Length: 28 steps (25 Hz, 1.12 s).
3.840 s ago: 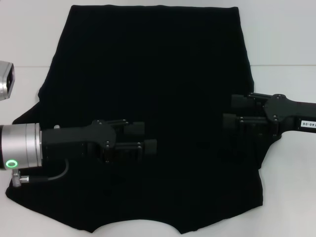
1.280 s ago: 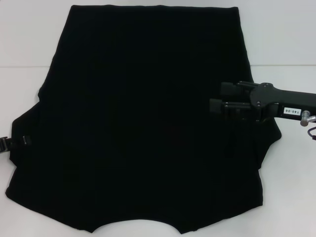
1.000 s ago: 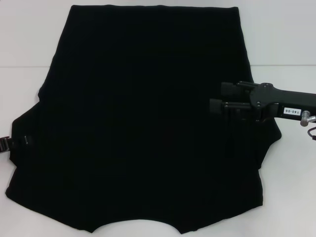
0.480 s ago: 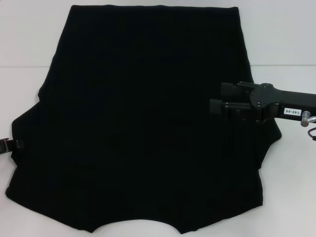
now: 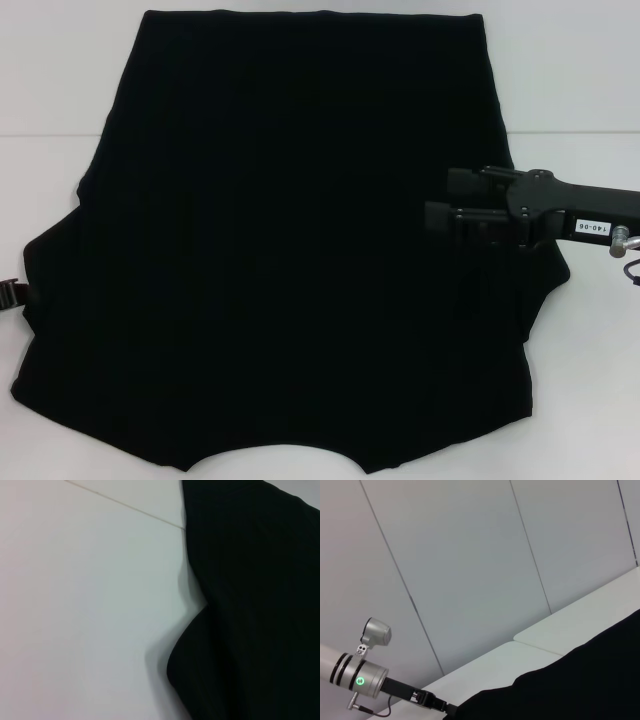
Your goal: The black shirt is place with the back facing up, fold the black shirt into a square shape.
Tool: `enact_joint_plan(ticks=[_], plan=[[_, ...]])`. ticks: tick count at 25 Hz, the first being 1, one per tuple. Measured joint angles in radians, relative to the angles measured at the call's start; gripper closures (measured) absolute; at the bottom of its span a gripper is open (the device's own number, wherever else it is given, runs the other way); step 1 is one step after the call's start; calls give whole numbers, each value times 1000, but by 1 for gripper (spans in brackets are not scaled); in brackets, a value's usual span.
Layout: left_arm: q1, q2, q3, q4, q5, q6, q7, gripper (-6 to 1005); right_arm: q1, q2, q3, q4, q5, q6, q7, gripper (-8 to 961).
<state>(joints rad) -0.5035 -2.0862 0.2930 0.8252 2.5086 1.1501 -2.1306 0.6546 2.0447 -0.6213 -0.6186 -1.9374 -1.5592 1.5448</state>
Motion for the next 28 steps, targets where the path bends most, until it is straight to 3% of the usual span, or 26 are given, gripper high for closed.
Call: enact_joint_plan(ticks=[6,28], plan=[[-3,2,-11,2,-4,-8,0,1001,0,0,0,-1,3,7,0,67],[6,12,-115,50,-10,-34,-12,1001,-4,0,0,-1,22,3,0,67]])
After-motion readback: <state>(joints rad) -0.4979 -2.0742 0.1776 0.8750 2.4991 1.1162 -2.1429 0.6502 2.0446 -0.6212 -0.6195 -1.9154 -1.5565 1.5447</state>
